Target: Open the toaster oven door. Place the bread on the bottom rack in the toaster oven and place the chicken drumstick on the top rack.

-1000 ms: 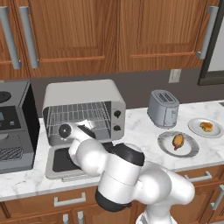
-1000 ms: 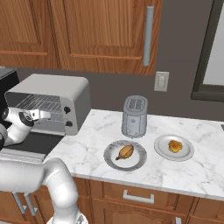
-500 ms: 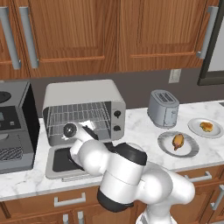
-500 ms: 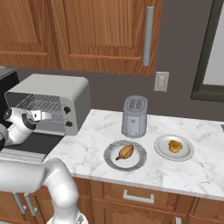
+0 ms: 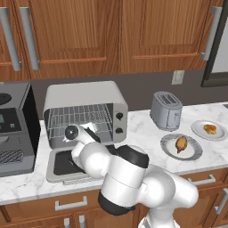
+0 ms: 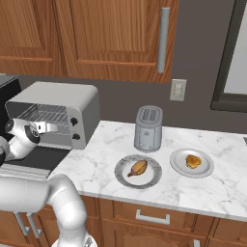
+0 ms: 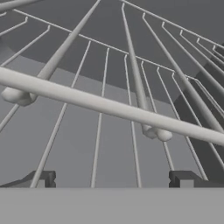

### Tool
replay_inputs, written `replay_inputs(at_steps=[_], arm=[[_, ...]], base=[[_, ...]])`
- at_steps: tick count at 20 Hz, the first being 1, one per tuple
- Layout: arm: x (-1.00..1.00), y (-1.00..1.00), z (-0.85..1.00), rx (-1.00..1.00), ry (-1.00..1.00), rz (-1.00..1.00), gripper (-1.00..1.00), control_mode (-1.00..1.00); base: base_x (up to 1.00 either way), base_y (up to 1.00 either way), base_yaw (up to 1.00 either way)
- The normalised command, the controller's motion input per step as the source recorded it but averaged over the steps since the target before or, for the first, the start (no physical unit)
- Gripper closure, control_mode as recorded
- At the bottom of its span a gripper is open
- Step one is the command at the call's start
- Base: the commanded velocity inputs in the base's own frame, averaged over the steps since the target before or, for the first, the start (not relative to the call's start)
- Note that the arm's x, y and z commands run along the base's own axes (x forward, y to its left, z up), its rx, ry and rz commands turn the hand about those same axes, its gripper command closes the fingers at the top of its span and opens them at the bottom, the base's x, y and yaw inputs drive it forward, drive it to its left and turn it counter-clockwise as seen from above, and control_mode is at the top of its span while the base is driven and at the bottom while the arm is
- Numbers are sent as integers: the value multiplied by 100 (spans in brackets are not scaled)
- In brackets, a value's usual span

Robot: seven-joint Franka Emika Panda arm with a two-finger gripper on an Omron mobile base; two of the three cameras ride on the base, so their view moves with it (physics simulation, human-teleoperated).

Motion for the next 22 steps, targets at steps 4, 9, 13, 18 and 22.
replay_inputs(at_steps=[4, 9, 13, 18, 22], arm=[[19, 9, -15, 19, -4, 0, -100, -100], [14, 9, -20, 27, 0, 0, -100, -100], [5, 13, -28, 29, 4, -1, -100, -100], [-6, 20, -31, 26, 12, -1, -100, -100], [-14, 20, -32, 24, 20, -1, -100, -100]], base=[[0, 0, 0], [0, 0, 0], [0, 0, 0], [0, 0, 0], [0, 0, 0]])
